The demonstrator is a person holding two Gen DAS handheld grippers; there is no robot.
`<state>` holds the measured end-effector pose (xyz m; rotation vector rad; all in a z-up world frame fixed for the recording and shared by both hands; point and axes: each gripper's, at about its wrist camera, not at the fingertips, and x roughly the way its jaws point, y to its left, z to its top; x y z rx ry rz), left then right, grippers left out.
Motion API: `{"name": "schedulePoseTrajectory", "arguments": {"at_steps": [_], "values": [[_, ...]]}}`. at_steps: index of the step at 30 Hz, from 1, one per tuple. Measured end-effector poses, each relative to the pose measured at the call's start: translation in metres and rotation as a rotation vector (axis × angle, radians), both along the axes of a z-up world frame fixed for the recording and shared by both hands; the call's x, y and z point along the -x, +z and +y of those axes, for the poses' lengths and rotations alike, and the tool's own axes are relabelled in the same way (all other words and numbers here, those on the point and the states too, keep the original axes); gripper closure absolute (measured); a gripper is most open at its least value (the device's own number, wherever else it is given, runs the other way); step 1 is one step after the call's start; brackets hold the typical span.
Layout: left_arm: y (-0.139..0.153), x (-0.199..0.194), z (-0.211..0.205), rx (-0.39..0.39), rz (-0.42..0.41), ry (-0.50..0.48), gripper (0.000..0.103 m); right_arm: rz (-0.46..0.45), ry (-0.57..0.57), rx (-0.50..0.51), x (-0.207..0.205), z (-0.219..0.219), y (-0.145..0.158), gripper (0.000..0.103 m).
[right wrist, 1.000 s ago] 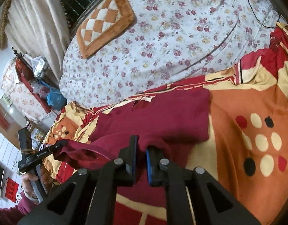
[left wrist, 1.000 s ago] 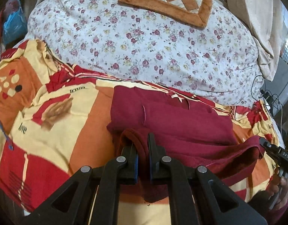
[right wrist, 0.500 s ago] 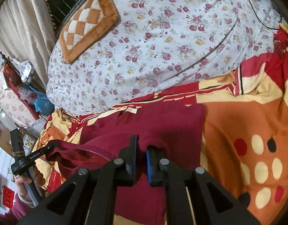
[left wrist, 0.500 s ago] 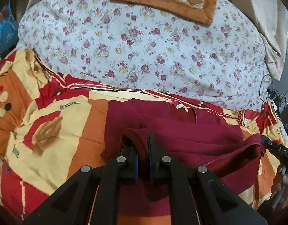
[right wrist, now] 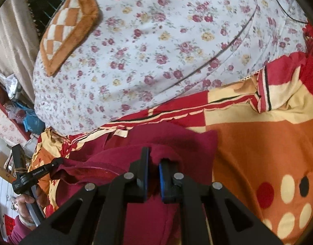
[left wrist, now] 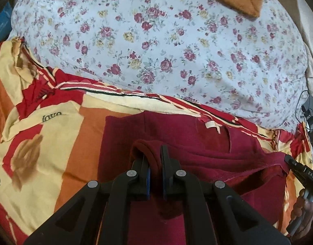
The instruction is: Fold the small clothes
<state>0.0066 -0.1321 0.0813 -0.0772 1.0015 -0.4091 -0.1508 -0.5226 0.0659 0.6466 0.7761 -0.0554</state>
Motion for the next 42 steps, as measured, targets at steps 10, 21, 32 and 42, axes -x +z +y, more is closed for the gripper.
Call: {"name": "schedulePoseTrajectory", "arguments": {"at_steps": [10,21,32,42], "values": [[-0.018,-0.023,0.003,0.101,0.069,-0.023,0.098,0.030,-0.055,-0.145,-0.017,-0.022,-0.036,0.088],[0.021,-0.016,0.010,0.209,0.007,-0.056,0.052,-0.086,0.036,0.009,0.010,0.014,0.022,0.044],[0.013,-0.009,0.005,0.085,-0.019,-0.057,0.049,0.174,0.198,0.254,-0.062,0.066,-0.025,0.044],[-0.041,-0.019,0.000,-0.081,0.077,0.015,0.049,0.192,0.018,0.223,-0.079,0.029,-0.036,0.048]]}}
